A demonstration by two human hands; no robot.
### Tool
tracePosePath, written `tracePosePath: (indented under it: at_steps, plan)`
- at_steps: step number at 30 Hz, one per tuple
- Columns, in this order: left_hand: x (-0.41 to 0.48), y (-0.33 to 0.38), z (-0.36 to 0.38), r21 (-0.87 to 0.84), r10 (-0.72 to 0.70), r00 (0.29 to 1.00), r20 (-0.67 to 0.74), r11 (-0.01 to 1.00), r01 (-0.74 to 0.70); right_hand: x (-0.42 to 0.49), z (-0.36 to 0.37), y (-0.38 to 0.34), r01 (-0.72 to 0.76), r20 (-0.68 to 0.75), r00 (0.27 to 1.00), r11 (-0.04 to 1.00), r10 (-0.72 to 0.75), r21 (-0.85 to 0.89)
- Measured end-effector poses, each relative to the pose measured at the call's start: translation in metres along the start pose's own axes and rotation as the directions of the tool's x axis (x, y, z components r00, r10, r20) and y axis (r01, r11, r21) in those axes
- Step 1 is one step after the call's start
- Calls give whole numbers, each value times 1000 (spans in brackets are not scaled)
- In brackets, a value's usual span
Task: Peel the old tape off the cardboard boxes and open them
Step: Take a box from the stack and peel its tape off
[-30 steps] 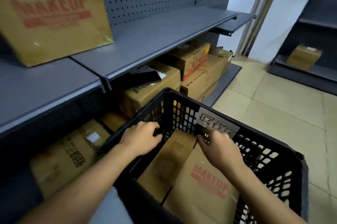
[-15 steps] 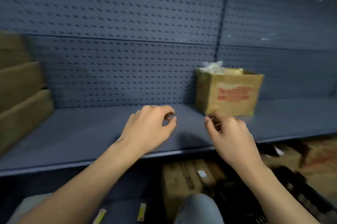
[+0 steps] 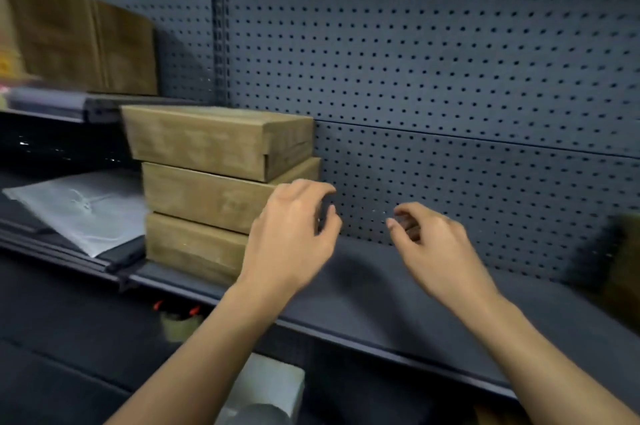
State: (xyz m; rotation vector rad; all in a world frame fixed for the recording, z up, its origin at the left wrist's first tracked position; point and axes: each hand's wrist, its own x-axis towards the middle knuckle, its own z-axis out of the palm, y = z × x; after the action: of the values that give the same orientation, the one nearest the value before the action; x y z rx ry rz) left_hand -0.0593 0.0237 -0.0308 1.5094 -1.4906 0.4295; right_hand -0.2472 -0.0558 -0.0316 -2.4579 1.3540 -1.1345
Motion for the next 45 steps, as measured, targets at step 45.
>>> tracePosePath:
  at_steps: [45]
  plan:
    - [84,-134,-85,-290,-503,850,-157,846,447,108,28,-123,29,43,998,936,-47,351]
